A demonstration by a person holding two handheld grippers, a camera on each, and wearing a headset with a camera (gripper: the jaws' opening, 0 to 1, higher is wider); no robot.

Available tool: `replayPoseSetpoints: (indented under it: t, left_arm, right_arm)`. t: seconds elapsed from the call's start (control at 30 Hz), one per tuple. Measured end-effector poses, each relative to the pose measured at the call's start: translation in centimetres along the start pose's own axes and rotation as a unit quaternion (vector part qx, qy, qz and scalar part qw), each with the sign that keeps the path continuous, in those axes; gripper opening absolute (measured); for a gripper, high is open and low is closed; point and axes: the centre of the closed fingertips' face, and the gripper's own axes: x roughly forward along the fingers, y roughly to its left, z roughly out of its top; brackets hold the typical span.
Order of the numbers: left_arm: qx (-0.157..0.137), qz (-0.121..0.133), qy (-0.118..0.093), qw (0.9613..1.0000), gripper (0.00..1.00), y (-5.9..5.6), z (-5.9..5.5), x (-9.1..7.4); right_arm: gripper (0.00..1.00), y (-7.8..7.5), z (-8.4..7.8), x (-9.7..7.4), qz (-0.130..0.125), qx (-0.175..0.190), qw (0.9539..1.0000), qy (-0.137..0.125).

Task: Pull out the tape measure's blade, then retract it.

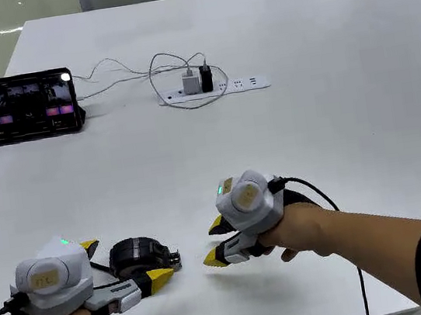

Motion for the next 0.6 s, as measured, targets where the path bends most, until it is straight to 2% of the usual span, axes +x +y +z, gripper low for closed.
replayPoseSetpoints:
  t: [0.07,0.17,0.27,0.43,0.5,0.53,0.57,0.6]
  left_arm:
    - [-0.007,-0.025,-0.002,0.9997,0.97,-0.8,0.2,-0.4]
    - [0.012,-0.024,-0.004,0.9996,0.99,-0.7,0.2,-1.1]
    - [0.013,-0.030,0.015,0.9993,0.99,-0.8,-0.4,-1.6]
    - [0.015,-0.034,0.022,0.9991,0.99,-0.3,-0.7,-2.4]
    - [0.021,-0.033,0.027,0.9989,0.99,0.1,-0.9,-2.8]
    - [0.025,-0.029,0.036,0.9986,0.99,0.5,-1.2,-3.0]
    - [0.043,-0.018,0.037,0.9982,0.99,1.1,-1.2,-3.2]
    - [0.040,-0.020,0.032,0.9985,0.99,1.1,-1.1,-3.3]
  right_arm:
    - [0.31,-0.2,-0.3,-0.7,-0.006,0.008,0.9999,-0.008]
    - [0.33,-0.5,-1.0,-1.6,-0.015,0.020,0.9995,-0.017]
    - [0.34,-0.7,-1.8,-2.6,-0.022,0.029,0.9991,-0.023]
    - [0.37,-1.3,-3.3,-4.1,-0.036,0.035,0.9984,-0.026]
    - [0.39,-1.4,-3.8,-4.9,-0.041,0.034,0.9982,-0.028]
    - [0.39,-1.4,-4.2,-5.2,-0.045,0.036,0.9980,-0.028]
    - [0.40,-1.4,-4.5,-5.5,-0.046,0.035,0.9979,-0.029]
    - [0.41,-1.4,-4.8,-5.8,-0.047,0.034,0.9979,-0.029]
